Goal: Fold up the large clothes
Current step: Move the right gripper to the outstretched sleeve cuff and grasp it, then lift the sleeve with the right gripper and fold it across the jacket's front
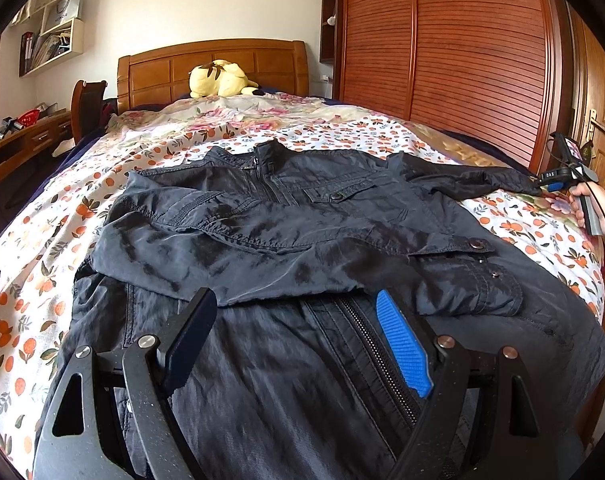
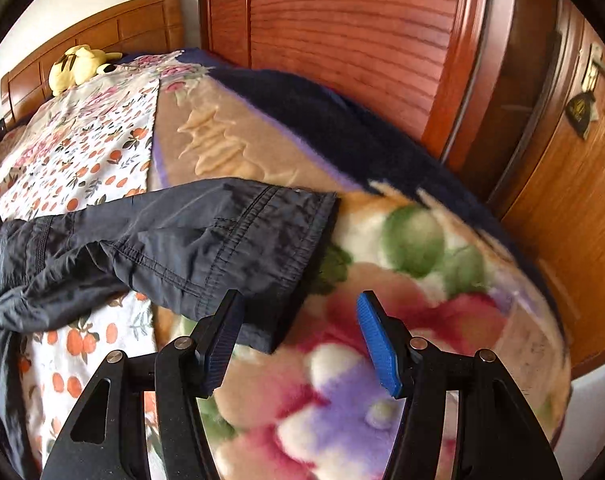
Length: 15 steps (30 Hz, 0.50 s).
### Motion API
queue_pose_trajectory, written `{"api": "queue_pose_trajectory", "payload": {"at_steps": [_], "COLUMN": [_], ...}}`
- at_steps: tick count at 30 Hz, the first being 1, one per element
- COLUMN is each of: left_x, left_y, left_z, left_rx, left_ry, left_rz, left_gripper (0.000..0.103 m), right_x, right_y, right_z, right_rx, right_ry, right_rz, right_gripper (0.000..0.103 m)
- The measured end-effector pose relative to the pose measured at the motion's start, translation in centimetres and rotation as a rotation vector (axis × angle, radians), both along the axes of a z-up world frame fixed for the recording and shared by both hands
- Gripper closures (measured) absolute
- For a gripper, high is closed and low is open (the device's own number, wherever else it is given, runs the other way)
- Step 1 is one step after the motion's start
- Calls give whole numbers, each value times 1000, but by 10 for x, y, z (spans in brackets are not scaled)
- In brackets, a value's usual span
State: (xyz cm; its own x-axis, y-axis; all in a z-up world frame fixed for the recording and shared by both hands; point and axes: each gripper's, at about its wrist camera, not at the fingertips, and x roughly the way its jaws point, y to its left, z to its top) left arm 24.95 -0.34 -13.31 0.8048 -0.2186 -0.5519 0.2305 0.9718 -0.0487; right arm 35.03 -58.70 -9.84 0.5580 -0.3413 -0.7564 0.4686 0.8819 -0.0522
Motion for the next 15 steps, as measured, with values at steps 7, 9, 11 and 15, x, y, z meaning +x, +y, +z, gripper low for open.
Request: {"api": "queue_pose_trajectory", "payload": {"at_steps": [7, 9, 11, 15], "left_x": [2, 2, 3, 3], "left_y": [-1, -1, -1, -1], "left_z": [-2, -2, -2, -2], "left_rx": [9, 8, 6, 6], "left_ry": [13, 12, 12, 15], "left_rz": [0, -1, -2, -2], "left_gripper": [20, 20, 20, 20], "right_x": [31, 35, 33, 25], "right_y": [13, 23, 36, 73], "right_z": [-17, -16, -8, 31], "right_rx": [14, 2, -68, -121], "right_ry": [75, 88, 86, -7], "right_rz": [65, 102, 146, 243], "right_gripper": [78, 97, 99, 100]}}
